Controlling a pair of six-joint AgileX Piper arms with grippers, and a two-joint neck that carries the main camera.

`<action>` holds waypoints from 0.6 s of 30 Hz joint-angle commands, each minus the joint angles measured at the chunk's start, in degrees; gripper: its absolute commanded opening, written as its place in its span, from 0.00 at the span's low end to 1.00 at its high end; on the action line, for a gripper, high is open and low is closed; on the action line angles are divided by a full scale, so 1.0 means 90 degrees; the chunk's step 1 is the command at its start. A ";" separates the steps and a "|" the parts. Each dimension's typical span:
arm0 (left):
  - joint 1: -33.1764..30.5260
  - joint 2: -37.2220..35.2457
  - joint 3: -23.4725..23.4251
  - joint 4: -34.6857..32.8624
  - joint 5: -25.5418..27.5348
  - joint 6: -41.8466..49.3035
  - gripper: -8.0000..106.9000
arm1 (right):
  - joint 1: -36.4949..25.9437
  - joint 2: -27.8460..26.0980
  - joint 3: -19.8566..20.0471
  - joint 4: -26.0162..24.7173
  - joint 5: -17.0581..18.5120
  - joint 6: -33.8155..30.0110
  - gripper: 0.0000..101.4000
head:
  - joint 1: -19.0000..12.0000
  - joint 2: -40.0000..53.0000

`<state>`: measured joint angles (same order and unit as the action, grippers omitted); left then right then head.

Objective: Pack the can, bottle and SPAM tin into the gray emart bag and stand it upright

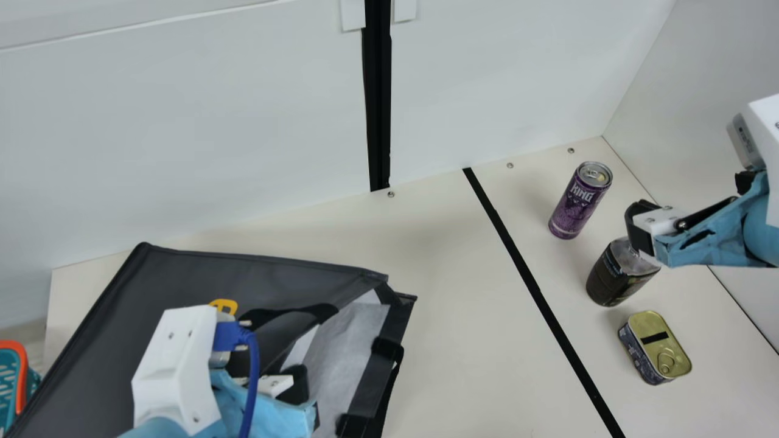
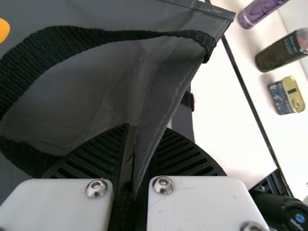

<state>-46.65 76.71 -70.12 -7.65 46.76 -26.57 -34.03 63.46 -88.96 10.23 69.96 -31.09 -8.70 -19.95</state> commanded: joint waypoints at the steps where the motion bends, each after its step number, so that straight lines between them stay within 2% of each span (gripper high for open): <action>1: 0.0117 0.0000 0.0046 -0.0507 -0.0045 0.0418 0.00 | 0.0000 0.0000 0.0000 0.0000 0.0000 0.0000 0.94 | -0.0144 -0.0005; 9: 0.0692 0.0055 0.0271 -0.1588 -0.0144 0.1323 0.00 | 0.0000 0.0000 0.0000 0.0000 0.0000 0.0000 0.94 | -0.0144 -0.0005; 18: 0.1272 0.0181 0.0441 -0.2258 -0.0253 0.1911 0.00 | 0.0000 0.0000 0.0000 0.0000 0.0000 0.0000 0.94 | -0.0144 -0.0005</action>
<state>-35.62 78.30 -66.20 -27.39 44.59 -9.78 -34.03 63.46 -88.96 10.23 69.96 -31.09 -8.70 -19.95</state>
